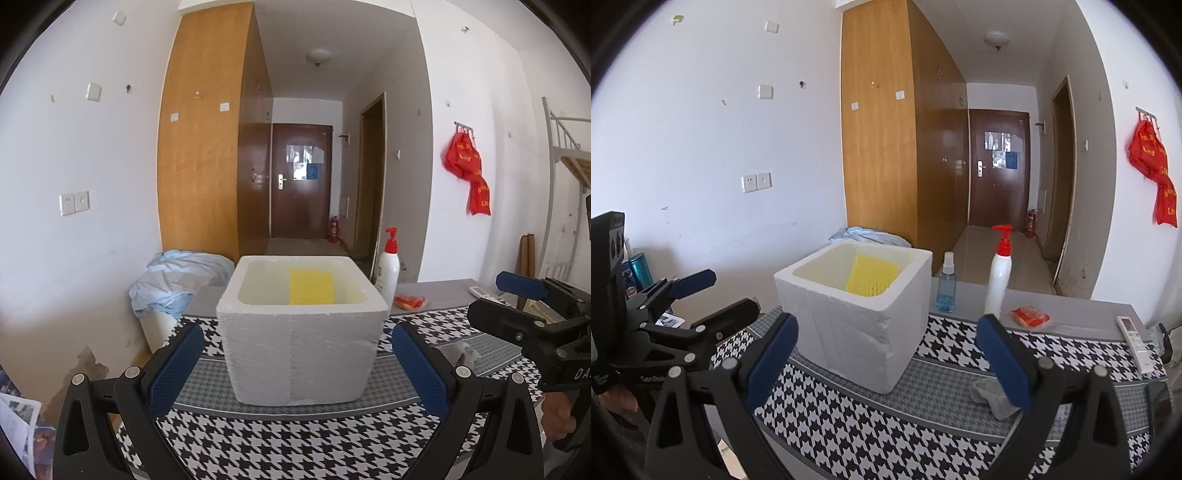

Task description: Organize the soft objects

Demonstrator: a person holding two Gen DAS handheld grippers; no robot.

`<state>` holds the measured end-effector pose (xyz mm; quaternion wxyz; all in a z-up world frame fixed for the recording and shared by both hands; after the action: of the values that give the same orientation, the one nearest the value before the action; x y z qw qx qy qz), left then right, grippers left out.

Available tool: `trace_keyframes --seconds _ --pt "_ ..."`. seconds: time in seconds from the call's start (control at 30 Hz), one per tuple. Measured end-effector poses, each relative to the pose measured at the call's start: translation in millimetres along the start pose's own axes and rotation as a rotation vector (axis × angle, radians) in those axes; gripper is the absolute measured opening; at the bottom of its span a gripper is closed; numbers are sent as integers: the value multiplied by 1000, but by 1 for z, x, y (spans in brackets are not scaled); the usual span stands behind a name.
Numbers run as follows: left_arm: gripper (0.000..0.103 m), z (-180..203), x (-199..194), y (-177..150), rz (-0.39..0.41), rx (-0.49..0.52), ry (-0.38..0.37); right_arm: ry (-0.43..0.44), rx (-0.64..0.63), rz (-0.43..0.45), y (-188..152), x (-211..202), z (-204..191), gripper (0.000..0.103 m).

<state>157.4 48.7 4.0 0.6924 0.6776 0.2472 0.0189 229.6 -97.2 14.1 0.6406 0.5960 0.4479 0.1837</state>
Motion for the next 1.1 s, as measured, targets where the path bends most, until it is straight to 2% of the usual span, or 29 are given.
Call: trace_keyframes --seconds 1.1 --pt "102 69 0 -26 -16 46 -128 -115 89 16 -39 -51 53 99"
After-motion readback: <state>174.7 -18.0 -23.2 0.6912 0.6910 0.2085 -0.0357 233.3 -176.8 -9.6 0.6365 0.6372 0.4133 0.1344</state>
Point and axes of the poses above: each gripper's, at about its wrist camera, not at the fingertips, and x roughly the way its jaws point, z to its right, y to its top, the point moved 10 cm from there along x, roughly the way its jaws point, and after that the axes turned 12 degrees about y, right-handed, at the moved point
